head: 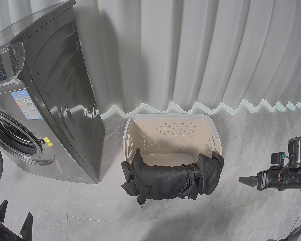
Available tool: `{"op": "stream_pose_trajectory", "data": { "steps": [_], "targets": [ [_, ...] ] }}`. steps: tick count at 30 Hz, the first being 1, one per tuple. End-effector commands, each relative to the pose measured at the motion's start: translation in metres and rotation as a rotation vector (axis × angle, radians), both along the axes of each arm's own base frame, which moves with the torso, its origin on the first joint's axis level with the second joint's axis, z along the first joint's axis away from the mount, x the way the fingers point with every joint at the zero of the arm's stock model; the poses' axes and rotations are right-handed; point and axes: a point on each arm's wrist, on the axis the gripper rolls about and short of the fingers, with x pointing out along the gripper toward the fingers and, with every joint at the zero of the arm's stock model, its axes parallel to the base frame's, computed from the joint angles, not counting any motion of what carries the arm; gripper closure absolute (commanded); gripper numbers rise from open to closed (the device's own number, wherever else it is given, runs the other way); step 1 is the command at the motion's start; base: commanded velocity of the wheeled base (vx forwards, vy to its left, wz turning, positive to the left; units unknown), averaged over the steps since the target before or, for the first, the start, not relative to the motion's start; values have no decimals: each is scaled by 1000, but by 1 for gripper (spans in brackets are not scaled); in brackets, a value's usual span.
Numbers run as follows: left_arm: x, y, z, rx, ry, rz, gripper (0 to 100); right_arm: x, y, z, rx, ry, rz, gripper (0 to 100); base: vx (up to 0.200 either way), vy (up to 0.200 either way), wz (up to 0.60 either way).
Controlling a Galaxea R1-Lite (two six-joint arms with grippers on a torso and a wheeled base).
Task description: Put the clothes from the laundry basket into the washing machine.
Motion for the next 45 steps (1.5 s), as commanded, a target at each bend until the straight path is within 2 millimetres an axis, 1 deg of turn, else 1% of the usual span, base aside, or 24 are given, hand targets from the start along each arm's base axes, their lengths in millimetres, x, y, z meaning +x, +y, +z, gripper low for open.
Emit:
{"op": "stream_pose_trajectory", "data": {
  "steps": [1, 5, 15, 16, 18, 20, 21, 23, 29, 33, 39, 45],
  "targets": [
    [0, 0, -5, 0, 0, 1, 0, 24, 19, -32, 5, 103, 25, 0, 0, 0, 0],
    [0, 0, -5, 0, -2, 1, 0, 37, 28, -38, 26, 88, 20, 0, 0, 0, 0],
    [0, 0, -5, -2, -2, 1, 0, 59, 34, -56, 18, 65, 10, 0, 0, 0, 0],
    [0, 0, -5, -2, -2, 1, 0, 64, 35, -62, 19, 64, 6, 0, 0, 0, 0],
    [0, 0, -5, -3, -2, 1, 0, 70, 36, -67, 25, 48, 5, 0, 0, 0, 0],
    [0, 0, -5, -3, -2, 1, 0, 75, 36, -74, 26, 42, 8, 0, 0, 0, 0],
    [0, 0, -5, -3, 0, 1, 0, 76, 37, -74, 26, 40, 8, 0, 0, 0, 0],
    [0, 0, -5, -3, -2, 1, 0, 83, 38, -84, 29, 33, 6, 0, 0, 0, 0],
    [0, 0, -5, -3, 0, 1, 0, 96, 41, -100, 37, 6, 10, 0, 0, 0, 0],
    [0, 0, -5, -3, 0, 1, 0, 101, 43, -104, 49, 8, 8, 0, 0, 0, 0],
    [0, 0, -5, -3, 0, 1, 0, 122, 46, -117, 69, 3, -10, 0, 0, 0, 0],
    [0, 0, -5, -3, 0, 1, 0, 133, 49, -124, 75, -22, -7, 0, 0, 0, 0]
  ]
}}
